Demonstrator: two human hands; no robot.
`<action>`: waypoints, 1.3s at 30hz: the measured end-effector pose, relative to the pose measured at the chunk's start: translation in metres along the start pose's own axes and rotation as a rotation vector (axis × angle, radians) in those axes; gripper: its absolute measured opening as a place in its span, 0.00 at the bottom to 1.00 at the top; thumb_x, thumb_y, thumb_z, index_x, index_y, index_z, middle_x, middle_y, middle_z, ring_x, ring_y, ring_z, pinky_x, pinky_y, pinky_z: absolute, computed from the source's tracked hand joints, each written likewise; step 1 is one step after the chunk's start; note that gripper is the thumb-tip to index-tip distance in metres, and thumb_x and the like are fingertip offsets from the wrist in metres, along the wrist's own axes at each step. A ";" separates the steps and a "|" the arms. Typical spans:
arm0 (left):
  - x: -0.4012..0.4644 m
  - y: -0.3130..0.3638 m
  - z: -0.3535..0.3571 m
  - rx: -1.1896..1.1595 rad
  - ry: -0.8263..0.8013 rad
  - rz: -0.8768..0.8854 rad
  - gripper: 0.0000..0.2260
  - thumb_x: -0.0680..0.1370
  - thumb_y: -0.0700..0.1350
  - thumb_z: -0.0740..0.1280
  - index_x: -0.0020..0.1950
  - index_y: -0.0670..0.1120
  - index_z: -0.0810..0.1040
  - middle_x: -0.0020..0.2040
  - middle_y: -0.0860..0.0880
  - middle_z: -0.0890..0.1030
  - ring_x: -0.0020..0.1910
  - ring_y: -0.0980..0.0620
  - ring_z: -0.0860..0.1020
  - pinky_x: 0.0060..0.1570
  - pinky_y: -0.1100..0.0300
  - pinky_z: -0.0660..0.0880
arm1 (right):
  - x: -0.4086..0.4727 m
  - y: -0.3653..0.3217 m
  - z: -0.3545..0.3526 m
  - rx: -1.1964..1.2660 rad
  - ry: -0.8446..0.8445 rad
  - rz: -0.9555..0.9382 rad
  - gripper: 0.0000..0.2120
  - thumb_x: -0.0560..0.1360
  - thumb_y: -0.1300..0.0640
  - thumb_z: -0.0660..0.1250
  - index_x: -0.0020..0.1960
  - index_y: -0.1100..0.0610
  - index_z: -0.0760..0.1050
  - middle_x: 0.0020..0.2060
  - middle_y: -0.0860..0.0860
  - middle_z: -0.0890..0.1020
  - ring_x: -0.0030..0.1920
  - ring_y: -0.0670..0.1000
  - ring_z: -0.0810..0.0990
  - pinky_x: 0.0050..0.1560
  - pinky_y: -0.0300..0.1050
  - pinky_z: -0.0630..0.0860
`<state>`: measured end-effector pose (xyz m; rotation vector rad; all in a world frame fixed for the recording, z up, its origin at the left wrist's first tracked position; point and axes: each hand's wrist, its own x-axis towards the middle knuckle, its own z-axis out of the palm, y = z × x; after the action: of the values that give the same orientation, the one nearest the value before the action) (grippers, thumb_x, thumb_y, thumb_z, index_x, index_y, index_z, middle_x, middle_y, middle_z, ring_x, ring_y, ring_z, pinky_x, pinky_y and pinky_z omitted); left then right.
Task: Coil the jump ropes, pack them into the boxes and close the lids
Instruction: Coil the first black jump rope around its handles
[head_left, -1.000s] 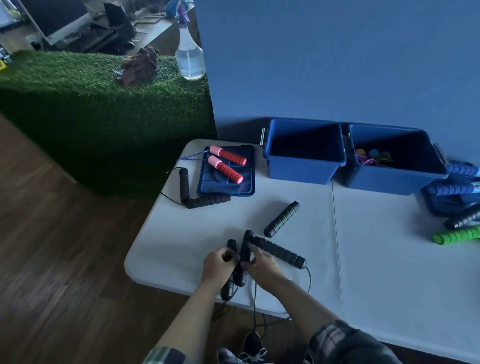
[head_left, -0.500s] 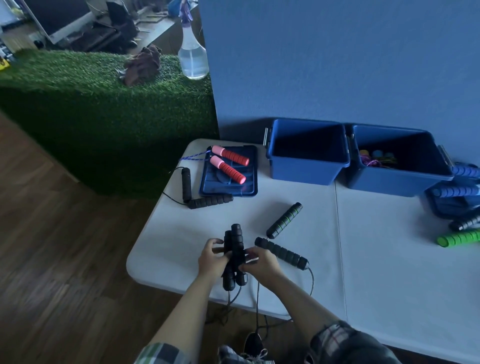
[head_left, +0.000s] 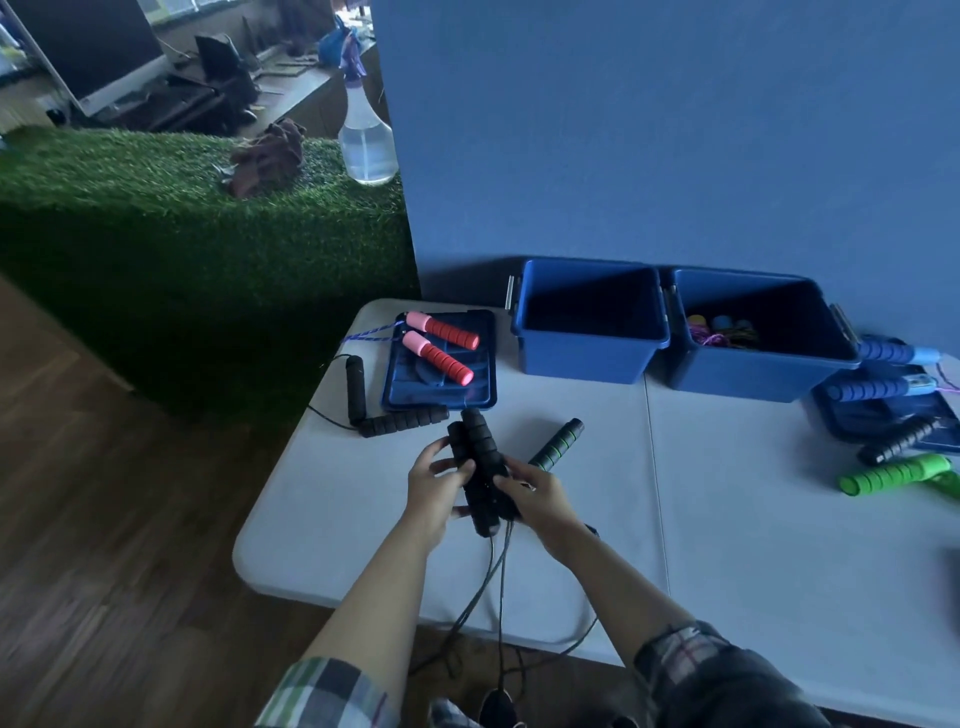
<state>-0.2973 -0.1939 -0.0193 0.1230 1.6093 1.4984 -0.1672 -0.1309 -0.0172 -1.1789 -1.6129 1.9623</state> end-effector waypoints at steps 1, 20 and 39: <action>0.002 0.000 0.005 0.001 0.005 0.008 0.18 0.75 0.34 0.69 0.60 0.53 0.75 0.57 0.42 0.78 0.54 0.43 0.80 0.42 0.39 0.80 | -0.001 -0.002 -0.003 0.011 -0.025 -0.002 0.18 0.74 0.61 0.67 0.56 0.39 0.78 0.46 0.52 0.83 0.44 0.49 0.82 0.46 0.48 0.81; 0.016 0.049 0.037 1.796 -0.478 1.596 0.32 0.69 0.58 0.69 0.69 0.49 0.64 0.49 0.46 0.76 0.46 0.47 0.78 0.59 0.44 0.73 | -0.002 -0.065 -0.098 -0.120 -0.269 0.145 0.29 0.59 0.67 0.77 0.59 0.57 0.76 0.54 0.64 0.79 0.48 0.59 0.80 0.44 0.50 0.76; -0.009 0.060 0.083 1.517 -0.574 1.057 0.21 0.81 0.54 0.57 0.70 0.68 0.53 0.53 0.47 0.67 0.39 0.47 0.75 0.37 0.58 0.71 | 0.004 -0.084 -0.147 0.070 0.226 -0.051 0.13 0.76 0.69 0.64 0.59 0.64 0.77 0.36 0.53 0.81 0.31 0.46 0.80 0.33 0.38 0.75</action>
<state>-0.2672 -0.1222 0.0480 2.2376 1.8451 0.3368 -0.0764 -0.0085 0.0575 -1.2682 -1.4344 1.7675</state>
